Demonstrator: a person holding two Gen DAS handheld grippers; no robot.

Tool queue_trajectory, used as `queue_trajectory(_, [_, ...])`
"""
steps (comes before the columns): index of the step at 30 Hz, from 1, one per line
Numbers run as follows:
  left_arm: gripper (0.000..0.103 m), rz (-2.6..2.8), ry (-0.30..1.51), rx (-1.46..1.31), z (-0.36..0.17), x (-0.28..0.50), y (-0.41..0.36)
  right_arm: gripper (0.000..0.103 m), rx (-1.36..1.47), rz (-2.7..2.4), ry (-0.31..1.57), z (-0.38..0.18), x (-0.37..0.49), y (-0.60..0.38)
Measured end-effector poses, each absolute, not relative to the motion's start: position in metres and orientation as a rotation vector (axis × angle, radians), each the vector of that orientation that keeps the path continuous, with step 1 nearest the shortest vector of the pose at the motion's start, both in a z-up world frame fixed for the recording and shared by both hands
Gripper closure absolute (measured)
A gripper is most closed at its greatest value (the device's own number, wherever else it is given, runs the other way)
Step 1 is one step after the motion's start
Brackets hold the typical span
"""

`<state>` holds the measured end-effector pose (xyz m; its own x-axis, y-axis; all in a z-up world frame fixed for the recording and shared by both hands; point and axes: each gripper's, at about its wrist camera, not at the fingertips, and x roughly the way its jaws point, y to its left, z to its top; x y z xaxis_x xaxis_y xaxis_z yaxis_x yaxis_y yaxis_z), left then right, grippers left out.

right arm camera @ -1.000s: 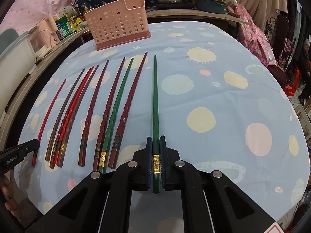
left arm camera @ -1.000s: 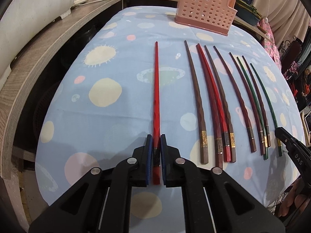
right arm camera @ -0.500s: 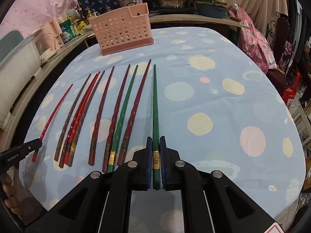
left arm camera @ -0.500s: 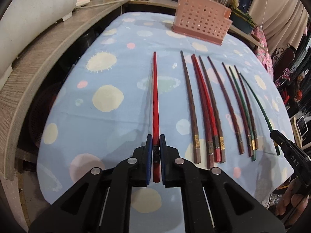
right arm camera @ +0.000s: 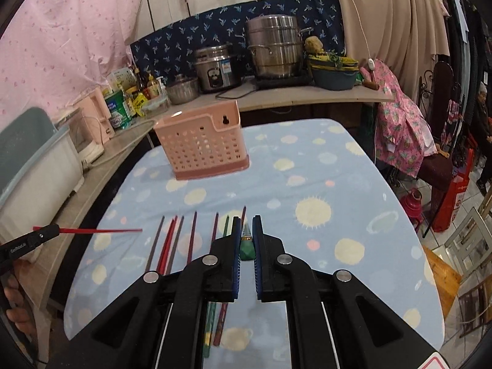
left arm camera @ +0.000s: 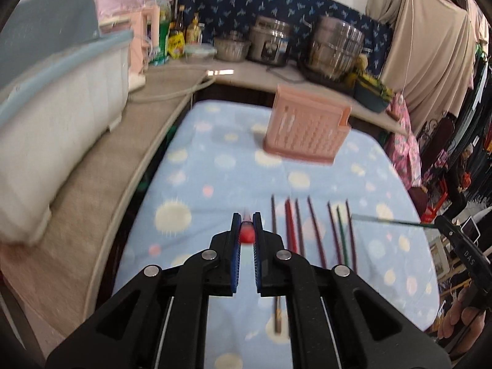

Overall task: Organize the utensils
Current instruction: 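Lift both held chopsticks and carry them over the pink basket, then lower both chopsticks into the pink basket and open both tools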

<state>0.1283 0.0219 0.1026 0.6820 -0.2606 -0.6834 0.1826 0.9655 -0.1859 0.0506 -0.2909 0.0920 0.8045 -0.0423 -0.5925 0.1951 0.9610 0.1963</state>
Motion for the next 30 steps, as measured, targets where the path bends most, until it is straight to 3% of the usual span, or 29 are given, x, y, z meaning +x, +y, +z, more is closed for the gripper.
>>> queue_trajectory(19, [0.096,-0.272,0.42,-0.161,0.263,0.268,-0.035,0.096,0.313,-0.075,0.321,0.221,0.195,-0.331])
queue_trajectory(30, [0.096,-0.279,0.397,-0.16,0.254,0.334,-0.069,0.096,0.314,-0.052,0.307,0.22,0.28,-0.334])
